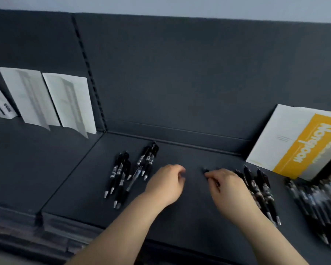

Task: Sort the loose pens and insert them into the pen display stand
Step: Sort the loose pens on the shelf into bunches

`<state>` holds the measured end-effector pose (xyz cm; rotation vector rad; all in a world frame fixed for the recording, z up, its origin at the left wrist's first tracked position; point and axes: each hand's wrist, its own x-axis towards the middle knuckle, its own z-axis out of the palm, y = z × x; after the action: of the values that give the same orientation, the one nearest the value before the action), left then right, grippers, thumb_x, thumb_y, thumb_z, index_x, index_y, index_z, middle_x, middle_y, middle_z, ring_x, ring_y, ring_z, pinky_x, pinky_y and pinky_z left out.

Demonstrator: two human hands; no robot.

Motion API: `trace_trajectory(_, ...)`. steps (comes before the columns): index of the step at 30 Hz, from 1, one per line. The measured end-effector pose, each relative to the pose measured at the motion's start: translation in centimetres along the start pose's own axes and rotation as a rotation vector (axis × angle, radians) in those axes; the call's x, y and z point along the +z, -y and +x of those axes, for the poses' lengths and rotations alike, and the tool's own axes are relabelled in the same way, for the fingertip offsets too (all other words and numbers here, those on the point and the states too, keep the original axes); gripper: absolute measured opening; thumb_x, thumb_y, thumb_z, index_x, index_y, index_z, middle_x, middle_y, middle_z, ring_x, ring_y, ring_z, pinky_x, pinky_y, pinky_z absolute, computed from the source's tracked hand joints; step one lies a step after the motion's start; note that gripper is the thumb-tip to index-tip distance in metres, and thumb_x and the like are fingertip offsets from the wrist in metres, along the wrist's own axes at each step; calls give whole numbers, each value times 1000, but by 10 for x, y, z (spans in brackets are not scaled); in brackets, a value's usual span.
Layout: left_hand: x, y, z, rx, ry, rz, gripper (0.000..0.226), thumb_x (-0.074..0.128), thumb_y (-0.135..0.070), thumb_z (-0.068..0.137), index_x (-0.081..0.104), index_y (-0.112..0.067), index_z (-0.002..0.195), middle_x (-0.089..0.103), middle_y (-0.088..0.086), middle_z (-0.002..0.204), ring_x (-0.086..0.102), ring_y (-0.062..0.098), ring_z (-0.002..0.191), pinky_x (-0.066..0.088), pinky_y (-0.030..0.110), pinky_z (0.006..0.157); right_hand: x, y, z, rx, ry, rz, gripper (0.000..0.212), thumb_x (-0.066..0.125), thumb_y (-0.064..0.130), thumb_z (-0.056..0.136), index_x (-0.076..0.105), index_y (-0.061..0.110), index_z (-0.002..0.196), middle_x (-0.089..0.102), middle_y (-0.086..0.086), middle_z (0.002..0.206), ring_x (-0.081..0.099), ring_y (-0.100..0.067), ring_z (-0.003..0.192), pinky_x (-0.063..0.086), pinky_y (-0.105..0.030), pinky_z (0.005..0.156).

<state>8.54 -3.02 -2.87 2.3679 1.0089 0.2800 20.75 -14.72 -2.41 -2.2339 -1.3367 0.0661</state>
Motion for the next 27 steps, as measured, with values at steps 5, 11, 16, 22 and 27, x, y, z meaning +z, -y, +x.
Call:
trace_trajectory(5, -60, 72, -9, -167, -134, 139, 39, 54, -43, 90, 51, -28, 126, 53, -5, 121, 54, 15, 106, 46, 28, 78, 40, 51, 21, 10, 94, 44, 25, 54, 9, 87, 70, 11, 106, 68, -7, 106, 63, -23, 101, 42, -23, 90)
trace_trajectory(11, -67, 110, -10, -315, 59, 257, 93, 58, -67, 76, 16, -21, 146, 27, 7, 142, 30, 26, 129, 42, 38, 96, 81, 100, 58, 163, 187, 71, 29, 49, 23, 93, 60, 10, 117, 57, -11, 118, 57, -26, 104, 43, -27, 85)
trace_trajectory(16, -62, 110, 5, -251, 140, 259, 93, 62, -55, 77, 10, -22, 148, 24, 10, 144, 25, 29, 132, 39, 40, 99, 108, 122, 87, 282, 215, 29, 32, 54, 29, 89, 52, 5, 110, 50, -15, 114, 56, -30, 91, 44, -29, 72)
trace_trajectory(22, -65, 106, 25, -288, 150, 319, 75, 61, -41, 85, 21, -15, 143, 29, 10, 139, 34, 27, 125, 45, 36, 87, 111, 125, 97, 371, 330, -36, 47, 60, 21, 81, 42, 3, 120, 47, -17, 122, 54, -31, 100, 47, -33, 75)
trace_trajectory(27, -59, 105, 35, -269, 140, 403, 48, 59, -24, 89, 38, -11, 130, 46, 10, 128, 48, 25, 115, 42, 32, 76, 106, 123, 88, 452, 382, -165, 49, 55, 13, 83, 34, 5, 126, 46, -16, 124, 55, -33, 107, 44, -35, 71)
